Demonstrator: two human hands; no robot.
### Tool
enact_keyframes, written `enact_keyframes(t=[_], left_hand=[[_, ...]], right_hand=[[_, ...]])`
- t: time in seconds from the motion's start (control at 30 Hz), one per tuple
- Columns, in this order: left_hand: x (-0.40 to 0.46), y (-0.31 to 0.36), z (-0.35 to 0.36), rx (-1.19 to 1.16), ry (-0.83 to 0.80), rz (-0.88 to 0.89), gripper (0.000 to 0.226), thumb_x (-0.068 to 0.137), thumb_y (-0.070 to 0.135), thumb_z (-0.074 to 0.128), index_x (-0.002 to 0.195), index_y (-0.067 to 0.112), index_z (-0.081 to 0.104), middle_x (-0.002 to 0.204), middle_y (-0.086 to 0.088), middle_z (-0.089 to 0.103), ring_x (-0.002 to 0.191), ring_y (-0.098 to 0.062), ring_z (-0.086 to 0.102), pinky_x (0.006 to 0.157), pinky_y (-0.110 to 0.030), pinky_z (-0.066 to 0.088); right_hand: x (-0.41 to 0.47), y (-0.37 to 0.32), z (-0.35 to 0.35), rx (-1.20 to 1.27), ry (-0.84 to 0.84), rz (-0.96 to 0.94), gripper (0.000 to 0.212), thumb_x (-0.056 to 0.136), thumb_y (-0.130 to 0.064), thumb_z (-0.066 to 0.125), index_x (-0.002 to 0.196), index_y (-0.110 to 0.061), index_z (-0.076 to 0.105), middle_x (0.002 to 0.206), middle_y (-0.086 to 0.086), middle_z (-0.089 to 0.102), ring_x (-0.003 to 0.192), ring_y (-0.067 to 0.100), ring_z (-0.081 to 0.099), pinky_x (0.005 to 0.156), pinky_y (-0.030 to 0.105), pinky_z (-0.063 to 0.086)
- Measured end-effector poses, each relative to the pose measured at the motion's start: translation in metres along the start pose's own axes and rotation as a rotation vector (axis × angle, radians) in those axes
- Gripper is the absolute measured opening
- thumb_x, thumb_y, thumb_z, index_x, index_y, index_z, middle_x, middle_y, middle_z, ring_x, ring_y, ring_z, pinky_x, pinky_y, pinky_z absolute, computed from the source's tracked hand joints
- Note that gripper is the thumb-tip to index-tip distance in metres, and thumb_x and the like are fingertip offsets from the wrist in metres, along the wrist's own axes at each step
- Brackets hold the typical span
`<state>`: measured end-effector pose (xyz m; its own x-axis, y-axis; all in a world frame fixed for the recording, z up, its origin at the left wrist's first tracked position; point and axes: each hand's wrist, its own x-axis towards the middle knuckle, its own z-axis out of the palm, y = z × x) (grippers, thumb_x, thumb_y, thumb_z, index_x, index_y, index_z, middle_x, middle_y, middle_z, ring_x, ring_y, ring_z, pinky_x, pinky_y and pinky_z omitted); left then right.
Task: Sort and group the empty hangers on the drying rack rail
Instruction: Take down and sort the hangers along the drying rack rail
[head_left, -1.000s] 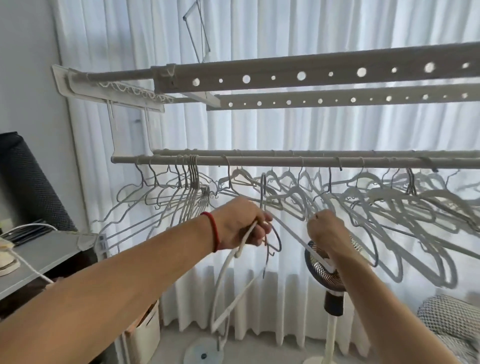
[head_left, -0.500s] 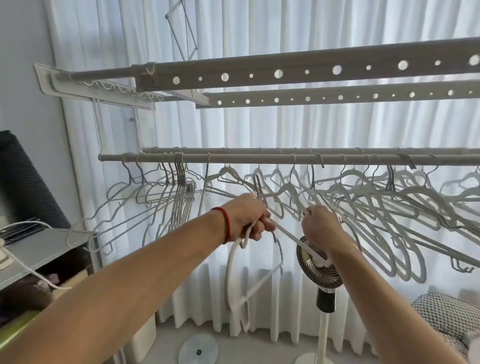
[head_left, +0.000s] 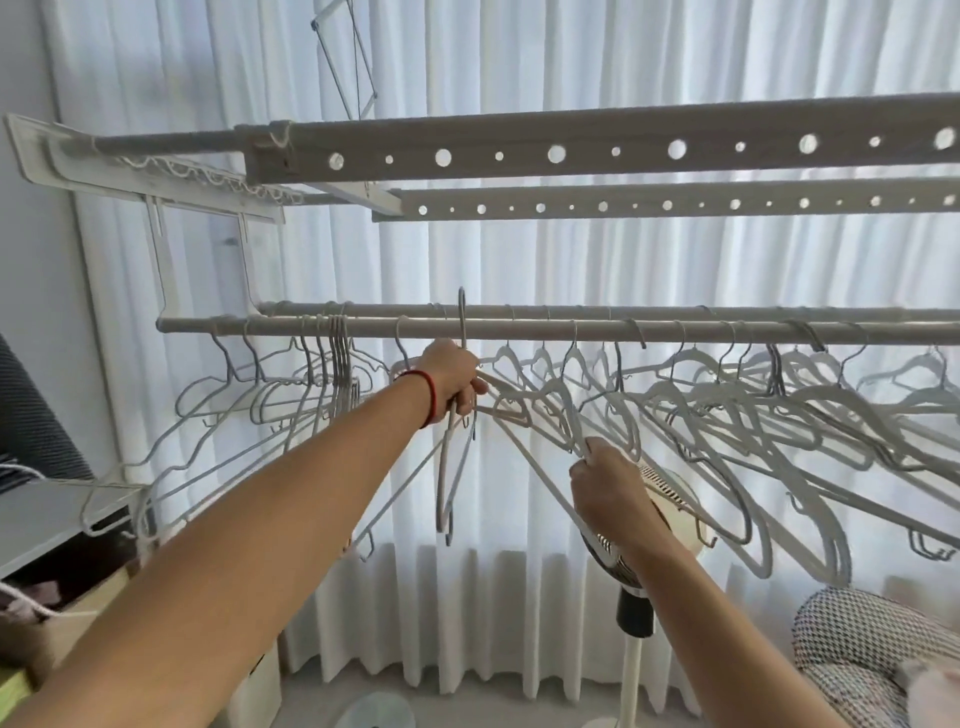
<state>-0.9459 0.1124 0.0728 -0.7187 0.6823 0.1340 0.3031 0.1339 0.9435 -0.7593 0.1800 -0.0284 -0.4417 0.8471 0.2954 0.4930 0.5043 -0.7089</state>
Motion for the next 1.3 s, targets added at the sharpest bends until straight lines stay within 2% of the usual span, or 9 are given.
enact_keyframes(t=[0.13,0.37,0.47,0.6,0.67,0.8,0.93,1.1,1.3], left_hand=[[0.017,-0.016,0.001,-0.001,-0.057,-0.025,0.032,0.095,0.0,0.025,0.122,-0.004,0.043,0.069,-0.019,0.066,0.027,-0.012,0.032,0.038,-0.019,0.028],[0.013,-0.03,0.003,0.202,-0.182,0.006,0.012,0.098,0.002,0.039,0.106,-0.003,0.046,0.083,-0.023,0.067,0.038,-0.021,0.058,0.043,-0.031,0.054],[-0.004,-0.027,-0.001,0.643,-0.075,0.142,0.014,0.091,0.012,0.051,0.098,0.0,0.055,0.101,-0.021,0.067,0.071,-0.034,0.074,0.067,-0.041,0.063],[-0.026,-0.02,0.013,1.161,0.291,0.673,0.037,0.085,0.024,0.058,0.117,0.007,0.061,0.134,-0.016,0.05,0.119,-0.034,0.053,0.092,-0.046,0.047],[-0.035,-0.021,0.026,1.222,0.148,0.907,0.035,0.086,0.024,0.055,0.118,0.013,0.064,0.131,-0.009,0.056,0.118,-0.027,0.053,0.099,-0.043,0.045],[-0.041,-0.04,0.039,1.365,-0.106,0.793,0.028,0.091,0.027,0.052,0.111,0.018,0.071,0.116,-0.003,0.07,0.111,-0.025,0.062,0.106,-0.04,0.04],[-0.048,-0.053,0.042,1.318,-0.086,0.763,0.029,0.092,0.027,0.05,0.107,0.017,0.072,0.11,-0.005,0.073,0.106,-0.027,0.065,0.104,-0.041,0.043],[-0.067,-0.047,0.047,1.193,0.021,0.81,0.025,0.091,0.026,0.05,0.097,0.014,0.071,0.1,-0.005,0.068,0.098,-0.027,0.064,0.083,-0.039,0.055],[-0.08,-0.032,0.054,1.098,0.125,0.903,0.023,0.088,0.029,0.05,0.089,0.016,0.069,0.088,-0.004,0.067,0.09,-0.026,0.063,0.075,-0.036,0.052]], right_hand=[[-0.005,-0.006,-0.001,0.008,0.041,-0.04,0.03,0.086,0.005,0.038,0.104,-0.004,0.06,0.093,0.008,0.064,0.092,0.032,0.06,0.08,0.041,0.052],[-0.011,-0.012,0.001,-0.114,0.067,-0.142,0.025,0.099,-0.011,0.043,0.117,-0.007,0.059,0.117,0.015,0.064,0.108,0.035,0.057,0.087,0.038,0.045],[-0.008,-0.006,-0.017,-0.187,0.297,-0.216,0.031,0.103,-0.021,0.044,0.125,-0.012,0.064,0.123,0.011,0.063,0.115,0.031,0.055,0.095,0.041,0.042],[0.003,0.013,-0.055,-0.53,0.526,-0.2,0.032,0.094,-0.009,0.059,0.126,-0.008,0.064,0.121,0.011,0.063,0.115,0.028,0.054,0.1,0.043,0.045],[0.006,0.02,-0.062,-0.608,0.433,-0.097,0.036,0.093,-0.004,0.059,0.129,-0.005,0.058,0.108,0.011,0.063,0.104,0.028,0.059,0.092,0.041,0.05],[0.008,0.028,-0.062,-0.609,0.265,-0.024,0.021,0.095,0.004,0.048,0.107,-0.009,0.06,0.082,0.006,0.062,0.07,0.026,0.057,0.063,0.038,0.046],[0.01,0.032,-0.067,-0.584,0.295,0.015,0.028,0.091,0.004,0.049,0.069,-0.014,0.049,0.069,0.005,0.058,0.053,0.018,0.049,0.052,0.033,0.038],[0.015,0.028,-0.079,-0.54,0.313,-0.011,0.023,0.089,0.005,0.049,0.077,-0.015,0.054,0.072,0.005,0.056,0.068,0.028,0.063,0.062,0.039,0.054],[0.027,0.016,-0.087,-0.565,0.289,-0.102,0.036,0.092,0.007,0.052,0.065,-0.015,0.04,0.064,0.001,0.052,0.055,0.017,0.051,0.054,0.033,0.044]])
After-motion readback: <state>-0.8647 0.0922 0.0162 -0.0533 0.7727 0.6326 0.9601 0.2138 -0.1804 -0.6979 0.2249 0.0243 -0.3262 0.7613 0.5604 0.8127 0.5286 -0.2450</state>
